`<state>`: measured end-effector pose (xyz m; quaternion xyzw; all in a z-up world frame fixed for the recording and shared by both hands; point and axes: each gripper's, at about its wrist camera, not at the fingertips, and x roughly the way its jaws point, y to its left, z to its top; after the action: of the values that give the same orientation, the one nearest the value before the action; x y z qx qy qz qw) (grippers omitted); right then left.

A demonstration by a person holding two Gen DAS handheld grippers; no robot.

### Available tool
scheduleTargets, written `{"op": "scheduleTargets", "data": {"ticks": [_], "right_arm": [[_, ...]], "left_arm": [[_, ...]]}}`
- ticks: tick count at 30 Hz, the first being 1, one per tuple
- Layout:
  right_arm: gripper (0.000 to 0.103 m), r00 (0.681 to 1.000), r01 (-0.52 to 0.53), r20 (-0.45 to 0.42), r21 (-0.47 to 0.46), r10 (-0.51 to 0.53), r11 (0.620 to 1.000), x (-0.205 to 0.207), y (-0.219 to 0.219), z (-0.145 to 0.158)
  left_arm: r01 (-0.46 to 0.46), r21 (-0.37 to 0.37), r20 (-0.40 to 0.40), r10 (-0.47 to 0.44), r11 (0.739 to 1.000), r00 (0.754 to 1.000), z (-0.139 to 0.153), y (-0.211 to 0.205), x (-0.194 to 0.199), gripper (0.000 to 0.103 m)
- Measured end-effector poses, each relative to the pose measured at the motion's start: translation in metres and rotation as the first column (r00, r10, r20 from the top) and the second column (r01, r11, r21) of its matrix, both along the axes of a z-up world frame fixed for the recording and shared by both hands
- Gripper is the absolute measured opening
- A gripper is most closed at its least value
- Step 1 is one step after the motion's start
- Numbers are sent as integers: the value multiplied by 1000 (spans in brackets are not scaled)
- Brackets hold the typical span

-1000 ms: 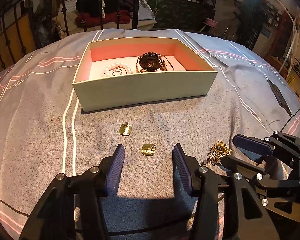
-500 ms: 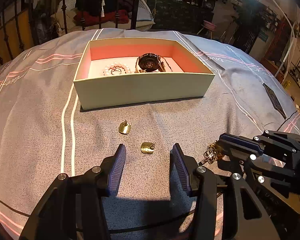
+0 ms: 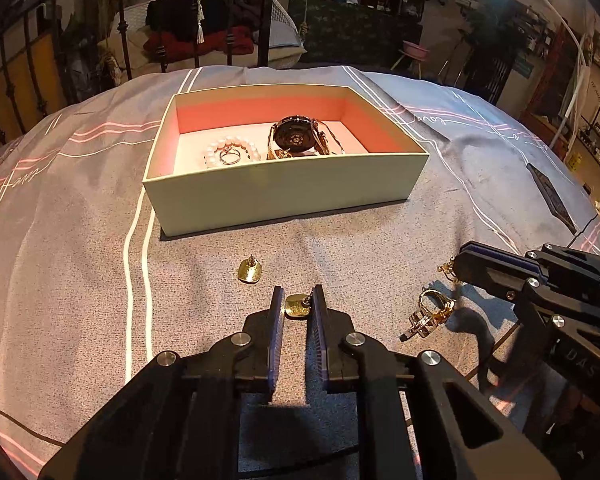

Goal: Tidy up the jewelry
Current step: 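Grasp a gold earring with the left tool while the right tool grasps gold jewelry, then lower the gold earring and gold jewelry into the box and open both tools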

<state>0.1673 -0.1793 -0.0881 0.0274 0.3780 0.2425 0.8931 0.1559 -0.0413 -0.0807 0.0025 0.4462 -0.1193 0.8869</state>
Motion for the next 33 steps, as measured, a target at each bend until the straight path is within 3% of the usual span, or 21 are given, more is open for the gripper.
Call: {"op": "scheduleTargets", "data": {"ticks": [10, 21, 27, 33], "right_arm": [[8, 997, -32, 65, 5, 31, 999, 17, 11, 25], [8, 991, 6, 133, 17, -8, 1000, 77, 25, 59], [8, 993, 37, 111, -7, -36, 999, 115, 32, 55], [8, 997, 41, 65, -41, -39, 998, 135, 44, 37]], "left_arm": [[-37, -49, 41, 39, 998, 998, 30, 12, 19, 13], [-40, -92, 95, 49, 995, 994, 73, 3, 74, 13], [-67, -95, 90, 76, 993, 993, 83, 2, 103, 13], [-102, -75, 33, 105, 992, 994, 69, 2, 129, 13]]}}
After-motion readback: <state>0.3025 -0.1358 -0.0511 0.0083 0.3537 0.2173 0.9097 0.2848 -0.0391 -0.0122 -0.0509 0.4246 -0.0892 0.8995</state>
